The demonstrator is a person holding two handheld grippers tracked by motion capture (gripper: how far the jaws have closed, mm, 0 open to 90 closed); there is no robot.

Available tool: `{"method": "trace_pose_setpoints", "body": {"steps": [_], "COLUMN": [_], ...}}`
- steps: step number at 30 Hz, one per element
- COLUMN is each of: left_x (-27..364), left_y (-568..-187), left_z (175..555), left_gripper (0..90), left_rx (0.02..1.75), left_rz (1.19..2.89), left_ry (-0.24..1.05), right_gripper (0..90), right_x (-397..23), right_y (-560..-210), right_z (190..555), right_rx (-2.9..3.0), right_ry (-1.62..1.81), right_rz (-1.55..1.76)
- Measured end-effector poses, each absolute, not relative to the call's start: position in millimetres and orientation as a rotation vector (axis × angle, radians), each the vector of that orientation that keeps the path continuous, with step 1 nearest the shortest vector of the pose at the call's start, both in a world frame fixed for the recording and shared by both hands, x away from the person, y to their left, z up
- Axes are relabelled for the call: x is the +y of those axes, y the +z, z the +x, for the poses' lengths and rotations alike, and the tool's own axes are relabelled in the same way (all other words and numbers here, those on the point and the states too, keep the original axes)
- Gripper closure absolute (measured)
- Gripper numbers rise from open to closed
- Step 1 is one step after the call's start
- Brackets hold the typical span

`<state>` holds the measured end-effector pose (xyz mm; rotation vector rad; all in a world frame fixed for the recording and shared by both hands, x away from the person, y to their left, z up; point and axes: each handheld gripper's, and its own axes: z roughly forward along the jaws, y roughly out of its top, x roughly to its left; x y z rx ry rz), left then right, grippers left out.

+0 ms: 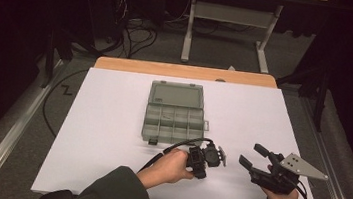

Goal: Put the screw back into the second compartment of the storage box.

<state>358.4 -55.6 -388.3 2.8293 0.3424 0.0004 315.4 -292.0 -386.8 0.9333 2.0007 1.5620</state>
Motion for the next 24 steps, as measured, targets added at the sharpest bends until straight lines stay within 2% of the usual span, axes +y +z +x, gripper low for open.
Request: {"method": "trace_pose_setpoints", "body": {"steps": [24], "left_x": [-30.5], "left_y": [-370.0], "left_z": [367.9], "left_gripper": [86.8], "left_rx": [0.429], "left_rz": [2.758], "left_ry": [0.011], "right_gripper": [30.8], "right_x": [-291.2], "right_y": [-387.3], "right_z": [315.7], "right_rx": [2.007], "right_ry": [1.553], "right_rz": [0.929]}}
